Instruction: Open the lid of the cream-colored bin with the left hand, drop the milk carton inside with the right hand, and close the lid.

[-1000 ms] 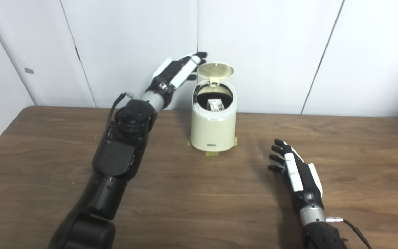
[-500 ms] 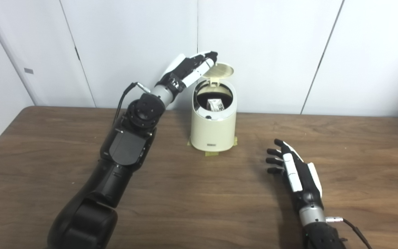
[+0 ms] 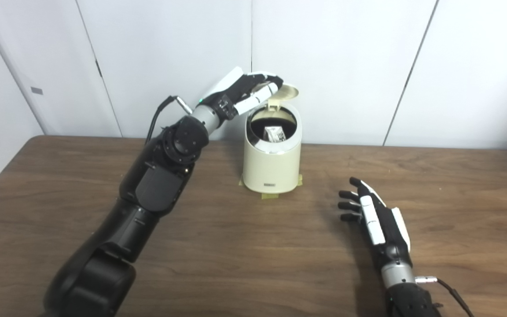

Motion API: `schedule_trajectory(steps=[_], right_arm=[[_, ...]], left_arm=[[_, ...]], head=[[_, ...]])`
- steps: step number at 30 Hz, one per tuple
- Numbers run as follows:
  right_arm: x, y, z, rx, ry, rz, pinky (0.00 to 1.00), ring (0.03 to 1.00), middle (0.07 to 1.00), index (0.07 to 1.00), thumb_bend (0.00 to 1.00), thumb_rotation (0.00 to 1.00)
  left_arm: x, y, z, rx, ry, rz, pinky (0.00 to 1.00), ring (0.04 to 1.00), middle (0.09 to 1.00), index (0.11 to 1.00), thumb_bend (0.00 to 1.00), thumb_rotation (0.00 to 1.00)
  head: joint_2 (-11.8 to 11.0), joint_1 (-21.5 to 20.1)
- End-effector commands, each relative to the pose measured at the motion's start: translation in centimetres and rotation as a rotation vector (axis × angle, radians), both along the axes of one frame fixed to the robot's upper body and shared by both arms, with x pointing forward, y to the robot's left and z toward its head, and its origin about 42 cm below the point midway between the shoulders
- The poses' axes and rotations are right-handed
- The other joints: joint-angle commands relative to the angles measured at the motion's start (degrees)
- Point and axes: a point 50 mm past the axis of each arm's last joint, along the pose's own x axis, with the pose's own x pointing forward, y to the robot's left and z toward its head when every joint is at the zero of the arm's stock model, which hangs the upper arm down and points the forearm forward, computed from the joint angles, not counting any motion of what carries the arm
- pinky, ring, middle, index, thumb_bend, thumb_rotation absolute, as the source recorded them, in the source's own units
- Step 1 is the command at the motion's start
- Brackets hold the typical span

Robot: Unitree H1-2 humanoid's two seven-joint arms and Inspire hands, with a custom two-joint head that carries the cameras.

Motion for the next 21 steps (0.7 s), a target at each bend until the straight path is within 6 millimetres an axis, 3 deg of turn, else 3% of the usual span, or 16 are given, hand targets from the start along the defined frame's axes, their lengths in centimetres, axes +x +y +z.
schedule_trajectory(steps=[1,5,9,14,17,21], right_arm=[[0.7,0.3,0.8,0.004,-0.027,0.012,0.60,0.697,0.748,0.876,0.40,1.00],[0.7,0.3,0.8,0.010,-0.022,0.010,0.60,0.696,0.745,0.875,0.40,1.00],[0.7,0.4,1.0,0.003,-0.022,0.010,0.60,0.697,0.745,0.875,0.39,1.00],[0.8,0.1,1.3,0.005,-0.027,-0.011,0.58,0.699,0.748,0.874,0.37,1.00],[0.9,-0.1,1.3,0.015,-0.034,-0.016,0.59,0.702,0.745,0.872,0.38,1.00],[1.0,-0.2,1.4,0.032,-0.037,-0.016,0.59,0.705,0.744,0.871,0.38,1.00]], left_arm=[[-0.3,-0.2,3.3,0.046,-0.127,-0.034,0.76,0.809,0.807,0.792,0.41,0.92],[-1.3,0.0,3.4,0.164,-0.197,-0.046,0.76,0.810,0.812,0.785,0.43,0.92],[-2.5,0.0,3.7,0.297,-0.249,-0.054,0.82,0.877,0.845,0.791,0.50,0.93],[-3.5,0.1,2.8,0.417,-0.312,-0.066,0.75,0.854,0.830,0.774,0.52,0.95],[-3.8,0.3,2.2,0.478,-0.333,-0.078,0.86,0.857,0.812,0.767,0.49,0.93],[-4.1,0.5,1.3,0.547,-0.314,-0.090,0.90,0.862,0.806,0.775,0.49,0.95]], head=[[0.08,0.08],[0.33,0.09],[0.51,0.01],[0.78,-0.12],[0.87,-0.18],[1.06,-0.20]])
